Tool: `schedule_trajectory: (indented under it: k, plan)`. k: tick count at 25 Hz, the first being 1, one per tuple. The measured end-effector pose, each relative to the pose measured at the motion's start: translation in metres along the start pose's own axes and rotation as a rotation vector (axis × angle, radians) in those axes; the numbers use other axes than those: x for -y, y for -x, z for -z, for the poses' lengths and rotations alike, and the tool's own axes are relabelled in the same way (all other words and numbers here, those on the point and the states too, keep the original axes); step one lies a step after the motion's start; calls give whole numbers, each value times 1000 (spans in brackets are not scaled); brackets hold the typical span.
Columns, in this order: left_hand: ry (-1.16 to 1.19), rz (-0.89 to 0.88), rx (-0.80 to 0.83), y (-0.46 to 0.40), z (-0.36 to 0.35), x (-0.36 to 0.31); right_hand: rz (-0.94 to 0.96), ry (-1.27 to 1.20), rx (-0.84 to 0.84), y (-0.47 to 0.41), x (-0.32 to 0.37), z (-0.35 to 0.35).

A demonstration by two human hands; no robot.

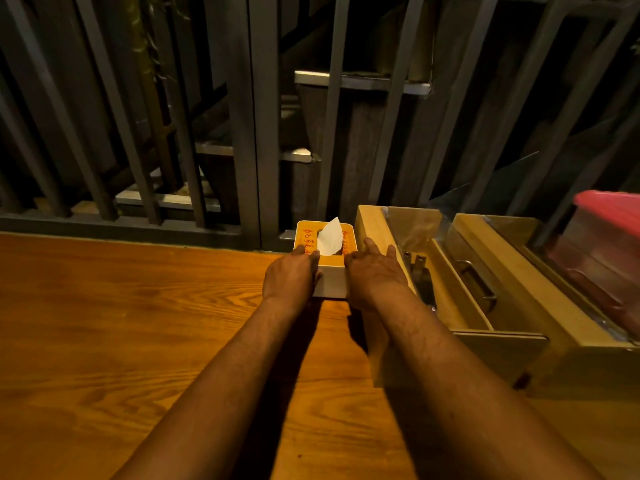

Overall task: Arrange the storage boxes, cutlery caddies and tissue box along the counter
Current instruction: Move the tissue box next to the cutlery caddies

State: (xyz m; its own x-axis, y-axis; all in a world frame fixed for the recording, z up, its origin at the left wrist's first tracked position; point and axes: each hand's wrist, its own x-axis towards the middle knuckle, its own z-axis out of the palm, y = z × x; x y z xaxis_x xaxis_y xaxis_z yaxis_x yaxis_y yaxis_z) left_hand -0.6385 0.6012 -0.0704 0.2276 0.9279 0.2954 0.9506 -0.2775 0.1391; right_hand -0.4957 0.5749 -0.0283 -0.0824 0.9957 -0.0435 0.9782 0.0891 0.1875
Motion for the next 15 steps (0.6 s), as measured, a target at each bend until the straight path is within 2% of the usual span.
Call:
schedule_trajectory:
  k: [3, 7, 10, 15]
  plan:
    - [-18, -1, 11, -1, 0, 1, -4, -25, -20, 0, 0, -2]
    - [-82, -13, 68, 2, 13, 0, -13, -163, -157, 7, 2, 2]
    - [-61, 10, 22, 16, 33, -9, -98, -275, -315, 19, 0, 13]
    - [10, -41, -66, 46, 78, -43, -174, -378, -453, 72, -23, 30]
